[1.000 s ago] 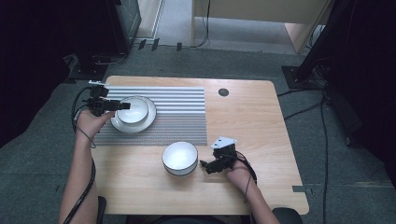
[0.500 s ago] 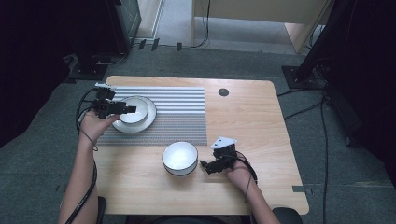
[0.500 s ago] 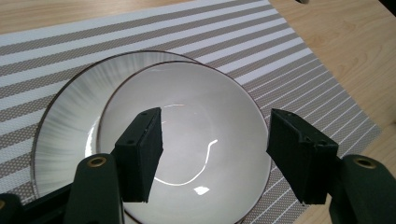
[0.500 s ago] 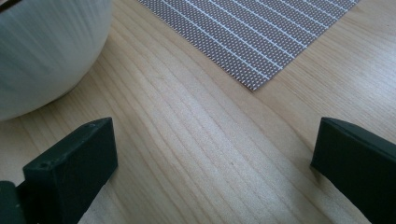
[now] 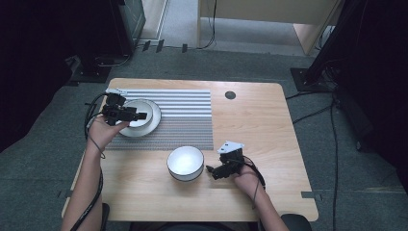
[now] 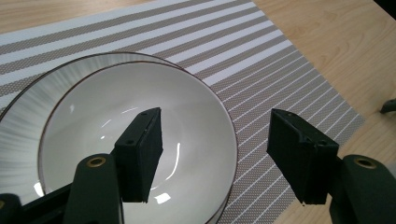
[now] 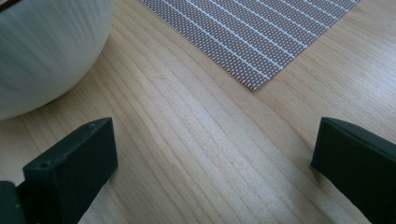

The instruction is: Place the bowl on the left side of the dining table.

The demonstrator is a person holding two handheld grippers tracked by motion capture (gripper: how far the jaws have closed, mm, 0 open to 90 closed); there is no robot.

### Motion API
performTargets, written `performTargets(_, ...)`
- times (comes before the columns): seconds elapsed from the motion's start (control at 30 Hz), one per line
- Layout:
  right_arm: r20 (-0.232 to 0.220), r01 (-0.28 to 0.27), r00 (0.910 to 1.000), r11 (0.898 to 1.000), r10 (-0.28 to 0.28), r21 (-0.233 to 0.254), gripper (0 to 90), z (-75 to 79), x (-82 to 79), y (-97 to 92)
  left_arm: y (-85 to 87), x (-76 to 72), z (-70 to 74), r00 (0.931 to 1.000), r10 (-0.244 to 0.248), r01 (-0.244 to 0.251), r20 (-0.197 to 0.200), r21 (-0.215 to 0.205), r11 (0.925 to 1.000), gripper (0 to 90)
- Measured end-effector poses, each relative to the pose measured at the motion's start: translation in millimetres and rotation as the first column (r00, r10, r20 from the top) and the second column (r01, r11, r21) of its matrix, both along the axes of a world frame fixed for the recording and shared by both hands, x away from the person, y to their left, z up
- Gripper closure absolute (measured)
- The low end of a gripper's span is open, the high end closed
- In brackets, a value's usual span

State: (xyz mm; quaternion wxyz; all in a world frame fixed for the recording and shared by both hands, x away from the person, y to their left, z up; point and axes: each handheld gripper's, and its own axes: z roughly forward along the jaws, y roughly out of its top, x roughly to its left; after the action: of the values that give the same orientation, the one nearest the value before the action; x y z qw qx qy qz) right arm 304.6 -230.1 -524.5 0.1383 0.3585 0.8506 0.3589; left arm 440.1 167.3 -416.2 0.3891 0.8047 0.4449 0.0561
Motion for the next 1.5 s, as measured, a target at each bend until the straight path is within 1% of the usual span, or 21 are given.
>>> performTargets(0.1, 0.0, 0.0, 1.0, 1.0, 0.0, 0.0, 0.0, 0.0, 0.0, 0.0, -3.7, -2.3, 0.1, 0.9999, -0.015, 0.015, 0.004, 0.0, 0.9999, 35.3)
performTargets(0.17, 0.001, 0.0, 1.0, 1.0, 0.0, 0.001, 0.0, -0.1, 0.0, 0.1, -6.3, -3.2, -1.2, 0.9998, -0.018, 0.018, 0.001, 0.008, 0.9998, 35.2)
performTargets(0.37, 0.0, 0.001, 1.0, 1.0, -0.001, 0.001, 0.0, -0.1, 0.0, 0.1, -13.3, -5.3, -4.0, 0.9995, -0.032, 0.032, 0.0, 0.009, 0.9995, 35.2)
performTargets(0.47, 0.001, 0.0, 1.0, 1.0, 0.0, 0.001, 0.0, -0.1, 0.0, 0.0, -17.9, -7.4, -4.1, 0.9989, -0.047, 0.047, 0.001, 0.015, 0.9988, 35.2)
performTargets(0.57, 0.0, 0.0, 1.0, 1.0, 0.0, 0.001, 0.0, -0.1, 0.0, 0.1, -22.1, -8.9, -5.5, 0.9984, -0.057, 0.057, -0.004, 0.018, 0.9982, 34.9)
performTargets(0.6, 0.001, 0.0, 1.0, 1.0, 0.0, 0.001, 0.0, -0.1, 0.0, 0.1, -23.2, -9.2, -6.6, 0.9982, -0.058, 0.058, -0.012, 0.011, 0.9982, 34.9)
performTargets(0.7, 0.0, -0.001, 1.0, 1.0, 0.001, 0.0, 0.0, 0.0, -0.1, 0.0, -27.4, -10.2, -10.1, 0.9974, -0.068, 0.069, -0.021, 0.018, 0.9975, 34.8)
performTargets(0.77, 0.0, 0.0, 1.0, 1.0, 0.0, 0.0, 0.0, 0.0, -0.1, 0.0, -31.0, -11.3, -12.1, 0.9964, -0.081, 0.081, -0.026, 0.009, 0.9967, 34.8)
performTargets(0.83, 0.001, 0.0, 1.0, 1.0, 0.0, 0.001, 0.0, -0.1, -0.1, 0.0, -33.3, -11.9, -12.9, 0.9961, -0.085, 0.085, -0.022, 0.015, 0.9963, 34.6)
performTargets(0.9, 0.001, 0.0, 1.0, 1.0, 0.0, 0.001, 0.0, -0.1, -0.1, 0.0, -34.7, -12.4, -13.8, 0.996, -0.087, 0.087, -0.023, 0.011, 0.9961, 34.6)
performTargets(0.97, 0.001, 0.0, 1.0, 1.0, 0.0, 0.001, 0.0, -0.1, -0.1, 0.0, -36.4, -13.4, -14.6, 0.9957, -0.092, 0.092, -0.012, 0.011, 0.9957, 34.5)
performTargets(1.1, 0.001, -0.001, 1.0, 1.0, 0.001, 0.001, 0.0, -0.1, -0.1, 0.0, -40.2, -15.7, -14.4, 0.9953, -0.097, 0.097, -0.007, 0.007, 0.9953, 33.8)
performTargets(1.17, 0.001, -0.001, 1.0, 1.0, 0.001, 0.001, 0.0, -0.1, -0.1, 0.0, -42.2, -17.6, -13.9, 0.995, -0.099, 0.099, 0.005, 0.005, 0.995, 33.8)
performTargets(1.43, 0.001, 0.0, 1.0, 1.0, 0.0, 0.002, 0.0, -0.2, -0.1, 0.1, -53.7, -23.0, -16.6, 0.9906, -0.136, 0.135, 0.019, 0.021, 0.9906, 33.6)
performTargets(1.5, 0.001, 0.0, 1.0, 1.0, 0.0, 0.001, 0.0, -0.1, -0.1, 0.0, -56.0, -23.5, -17.5, 0.99, -0.14, 0.14, 0.016, 0.007, 0.9901, 33.6)
